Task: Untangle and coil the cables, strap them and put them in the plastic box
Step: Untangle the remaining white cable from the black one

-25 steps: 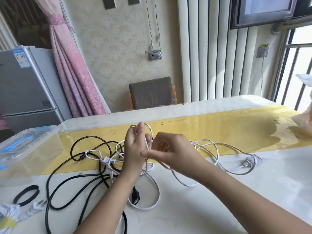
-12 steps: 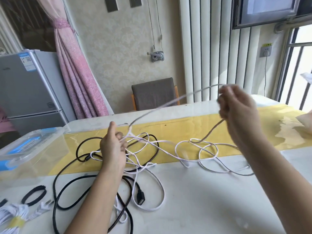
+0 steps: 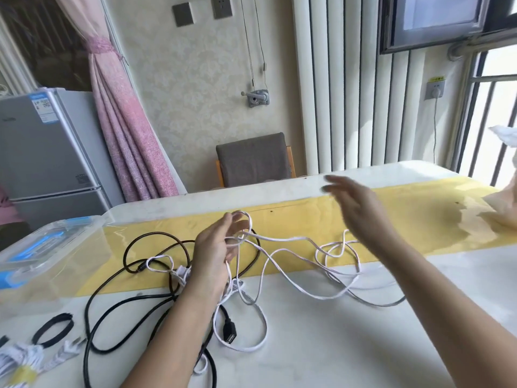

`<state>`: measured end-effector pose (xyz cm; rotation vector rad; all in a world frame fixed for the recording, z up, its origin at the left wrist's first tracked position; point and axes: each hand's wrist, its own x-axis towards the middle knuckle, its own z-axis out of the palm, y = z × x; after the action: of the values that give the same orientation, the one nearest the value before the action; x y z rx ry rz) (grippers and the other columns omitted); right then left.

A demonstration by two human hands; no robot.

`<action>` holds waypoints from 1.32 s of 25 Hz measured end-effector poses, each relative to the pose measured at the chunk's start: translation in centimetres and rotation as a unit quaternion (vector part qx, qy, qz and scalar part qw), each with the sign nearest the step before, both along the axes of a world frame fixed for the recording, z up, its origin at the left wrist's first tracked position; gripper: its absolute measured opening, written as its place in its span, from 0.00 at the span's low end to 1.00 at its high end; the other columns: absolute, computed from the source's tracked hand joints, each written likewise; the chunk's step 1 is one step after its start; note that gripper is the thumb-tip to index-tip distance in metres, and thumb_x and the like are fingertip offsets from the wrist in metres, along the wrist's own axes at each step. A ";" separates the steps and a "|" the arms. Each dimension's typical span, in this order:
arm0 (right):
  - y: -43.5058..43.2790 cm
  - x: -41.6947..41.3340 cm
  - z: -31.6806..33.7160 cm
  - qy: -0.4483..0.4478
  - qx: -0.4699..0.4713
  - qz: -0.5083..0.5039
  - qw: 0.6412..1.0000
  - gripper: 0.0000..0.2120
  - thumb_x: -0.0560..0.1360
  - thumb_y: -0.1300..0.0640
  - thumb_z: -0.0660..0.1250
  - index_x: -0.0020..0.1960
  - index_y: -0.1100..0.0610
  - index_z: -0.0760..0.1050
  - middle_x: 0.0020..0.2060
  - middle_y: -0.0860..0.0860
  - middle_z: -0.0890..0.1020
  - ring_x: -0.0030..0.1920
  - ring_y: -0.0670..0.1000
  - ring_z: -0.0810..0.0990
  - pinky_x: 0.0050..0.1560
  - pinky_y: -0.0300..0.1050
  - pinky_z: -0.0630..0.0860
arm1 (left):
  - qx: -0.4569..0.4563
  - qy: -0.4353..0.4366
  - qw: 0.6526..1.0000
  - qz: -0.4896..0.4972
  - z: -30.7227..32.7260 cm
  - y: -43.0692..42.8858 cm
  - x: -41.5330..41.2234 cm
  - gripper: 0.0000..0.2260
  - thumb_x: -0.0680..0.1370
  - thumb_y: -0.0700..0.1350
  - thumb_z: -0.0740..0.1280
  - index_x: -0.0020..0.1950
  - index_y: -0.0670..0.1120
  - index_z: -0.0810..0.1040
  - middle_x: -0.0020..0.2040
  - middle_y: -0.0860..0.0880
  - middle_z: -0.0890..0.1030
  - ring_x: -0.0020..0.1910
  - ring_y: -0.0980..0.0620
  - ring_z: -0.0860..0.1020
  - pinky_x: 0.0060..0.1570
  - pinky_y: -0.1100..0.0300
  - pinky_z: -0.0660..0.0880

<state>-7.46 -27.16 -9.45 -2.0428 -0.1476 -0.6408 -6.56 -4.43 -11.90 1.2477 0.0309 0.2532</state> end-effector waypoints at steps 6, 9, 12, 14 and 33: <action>7.2 -2.8 -2.2 0.048 -0.194 0.159 0.967 0.17 0.74 0.41 0.65 0.48 0.55 0.73 0.40 0.49 0.81 0.37 0.51 0.75 0.41 0.46 0.71 | 0.138 -0.062 0.988 0.021 -0.6 -1.6 -1.1 0.09 0.74 0.48 0.69 0.37 0.45 0.80 0.29 0.51 0.81 0.25 0.59 0.75 0.27 0.69 0.70; 6.9 -2.4 -2.0 -0.021 -0.322 0.055 0.945 0.18 0.79 0.45 0.58 0.44 0.58 0.76 0.39 0.52 0.79 0.39 0.56 0.74 0.40 0.50 0.70 | 0.204 -0.102 0.971 0.073 -0.6 -1.2 -1.0 0.12 0.73 0.48 0.71 0.36 0.42 0.76 0.27 0.52 0.80 0.27 0.60 0.77 0.31 0.71 0.70; 5.2 -2.0 -0.3 -0.063 -0.218 0.016 0.974 0.15 0.79 0.50 0.60 0.41 0.57 0.77 0.34 0.50 0.78 0.36 0.53 0.74 0.38 0.49 0.66 | 0.290 -0.101 0.939 0.156 -0.7 0.0 -0.5 0.14 0.76 0.48 0.69 0.37 0.39 0.75 0.26 0.54 0.77 0.23 0.63 0.71 0.29 0.64 0.67; 2.2 -1.4 1.2 -0.117 -0.052 -0.065 0.990 0.12 0.79 0.53 0.62 0.39 0.56 0.78 0.26 0.47 0.73 0.29 0.47 0.69 0.34 0.46 0.61 | 0.284 -0.092 0.930 0.216 -0.5 1.5 0.3 0.15 0.77 0.49 0.68 0.39 0.39 0.77 0.25 0.56 0.74 0.21 0.62 0.68 0.29 0.60 0.63; 5.4 -1.8 -2.4 0.018 -0.368 0.163 0.915 0.24 0.71 0.65 0.61 0.66 0.56 0.65 0.60 0.51 0.70 0.64 0.53 0.66 0.73 0.49 0.50 | 0.171 -0.089 0.979 -0.070 0.3 -0.9 -1.5 0.13 0.81 0.44 0.59 0.45 0.42 0.81 0.25 0.50 0.75 0.22 0.59 0.67 0.22 0.69 0.56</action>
<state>-9.22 -21.79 -11.86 -2.6538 -0.7938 -0.3550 -8.04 -5.29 -11.58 1.5560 -0.2646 0.2532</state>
